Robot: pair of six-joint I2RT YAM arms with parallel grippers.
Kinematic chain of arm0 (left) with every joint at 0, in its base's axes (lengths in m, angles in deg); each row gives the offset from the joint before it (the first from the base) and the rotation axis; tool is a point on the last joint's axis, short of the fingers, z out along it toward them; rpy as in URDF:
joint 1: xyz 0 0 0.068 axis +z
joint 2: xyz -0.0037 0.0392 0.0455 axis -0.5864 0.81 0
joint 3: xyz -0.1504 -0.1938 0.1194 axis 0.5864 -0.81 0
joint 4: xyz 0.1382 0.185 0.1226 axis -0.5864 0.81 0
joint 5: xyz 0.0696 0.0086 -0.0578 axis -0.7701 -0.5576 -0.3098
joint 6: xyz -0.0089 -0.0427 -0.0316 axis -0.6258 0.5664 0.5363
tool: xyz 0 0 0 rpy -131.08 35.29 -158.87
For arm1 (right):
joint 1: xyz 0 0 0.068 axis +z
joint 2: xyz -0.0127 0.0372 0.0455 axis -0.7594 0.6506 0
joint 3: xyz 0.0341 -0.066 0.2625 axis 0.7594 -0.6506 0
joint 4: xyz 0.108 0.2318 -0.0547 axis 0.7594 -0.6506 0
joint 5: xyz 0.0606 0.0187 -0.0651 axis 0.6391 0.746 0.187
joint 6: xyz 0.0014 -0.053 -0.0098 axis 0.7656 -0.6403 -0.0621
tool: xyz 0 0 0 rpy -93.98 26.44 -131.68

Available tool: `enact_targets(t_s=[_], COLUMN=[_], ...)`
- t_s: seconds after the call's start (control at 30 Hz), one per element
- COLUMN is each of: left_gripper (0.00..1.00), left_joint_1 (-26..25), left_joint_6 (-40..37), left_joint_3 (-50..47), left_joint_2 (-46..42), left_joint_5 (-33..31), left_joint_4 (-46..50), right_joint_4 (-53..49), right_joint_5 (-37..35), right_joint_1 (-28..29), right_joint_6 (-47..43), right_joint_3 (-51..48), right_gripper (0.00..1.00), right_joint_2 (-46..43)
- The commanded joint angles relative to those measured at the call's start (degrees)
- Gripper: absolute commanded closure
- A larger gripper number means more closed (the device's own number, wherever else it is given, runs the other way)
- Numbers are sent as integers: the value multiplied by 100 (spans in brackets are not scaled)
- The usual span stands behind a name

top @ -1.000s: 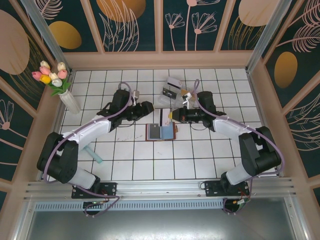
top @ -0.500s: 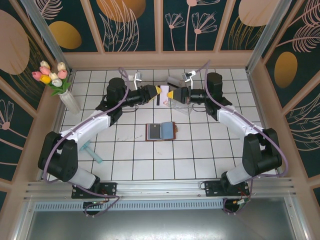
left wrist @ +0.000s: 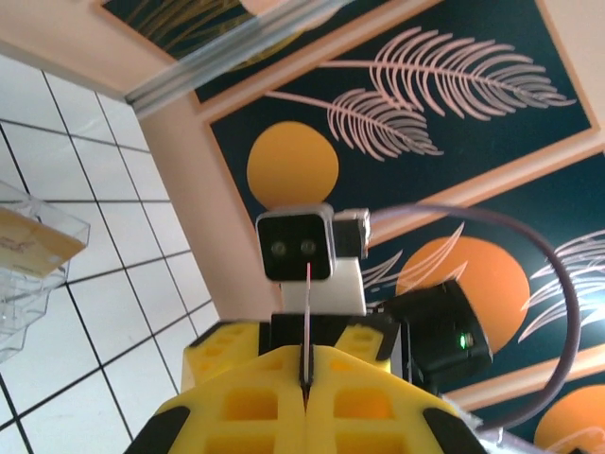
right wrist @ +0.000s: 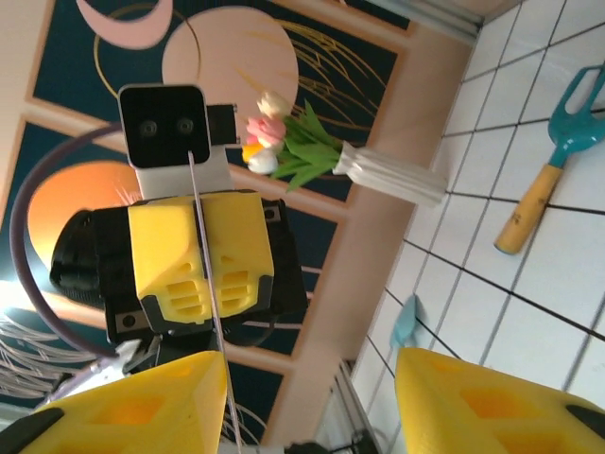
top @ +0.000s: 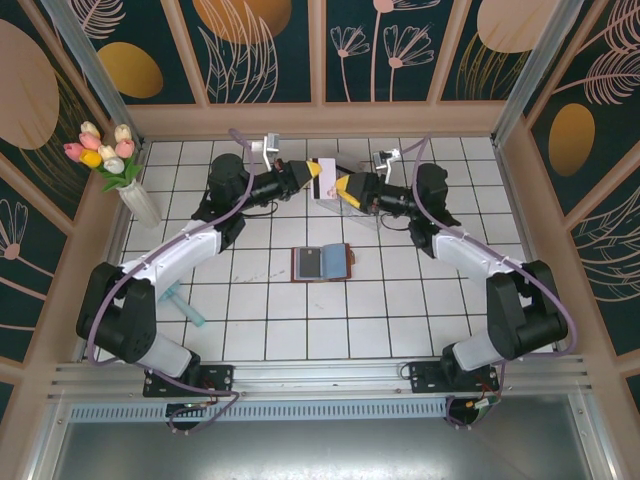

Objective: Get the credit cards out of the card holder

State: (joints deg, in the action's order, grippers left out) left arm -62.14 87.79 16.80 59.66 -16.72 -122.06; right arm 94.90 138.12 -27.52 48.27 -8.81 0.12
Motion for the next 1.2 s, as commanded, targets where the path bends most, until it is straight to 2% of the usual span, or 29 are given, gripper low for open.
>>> enact_targets(t_s=[0.0,0.17,0.3,0.53,0.7,0.77,0.87,0.9,1.0,1.1,1.13,1.17], left_gripper=[100,100,100,100,100,81,49,42,26,7,2,1], left_joint_1=[-13,-25,-24,-16,-13,2,44,62,188,305,344,394], left_joint_6=[126,372,366,396,382,306,-42,-234,-645,-890,-931,-969], left_joint_3=[-51,-238,-267,-293,-293,-293,-282,-260,-239,-293,-471,-575], left_joint_2=[-333,-436,-451,-469,-480,-525,-615,-629,-622,-632,-659,-680], left_joint_5=[-458,-612,-638,-811,-918,-1072,-1339,-1415,-1601,-1929,-1993,-2062], left_joint_4=[-352,-554,-526,-525,-356,-43,784,1102,2018,2740,2844,2926], right_joint_4=[1265,1931,2046,2168,1872,1242,-65,-629,-2487,-3882,-4184,-4484], right_joint_5=[-861,-1183,-920,-842,-824,-813,-846,-825,-810,-1167,-1324,-1493], right_joint_1=[289,396,497,685,649,586,411,330,148,23,-6,-38], right_joint_6=[847,1320,1470,1496,1247,746,-469,-1000,-2762,-4307,-4734,-5183], right_joint_3=[-156,-271,29,143,247,386,660,823,1515,2098,2260,2433], right_gripper=[53,62,69,75,95,100,100,100,100,100,100,100], right_joint_2=[-217,-116,129,341,367,319,170,158,268,468,561,687])
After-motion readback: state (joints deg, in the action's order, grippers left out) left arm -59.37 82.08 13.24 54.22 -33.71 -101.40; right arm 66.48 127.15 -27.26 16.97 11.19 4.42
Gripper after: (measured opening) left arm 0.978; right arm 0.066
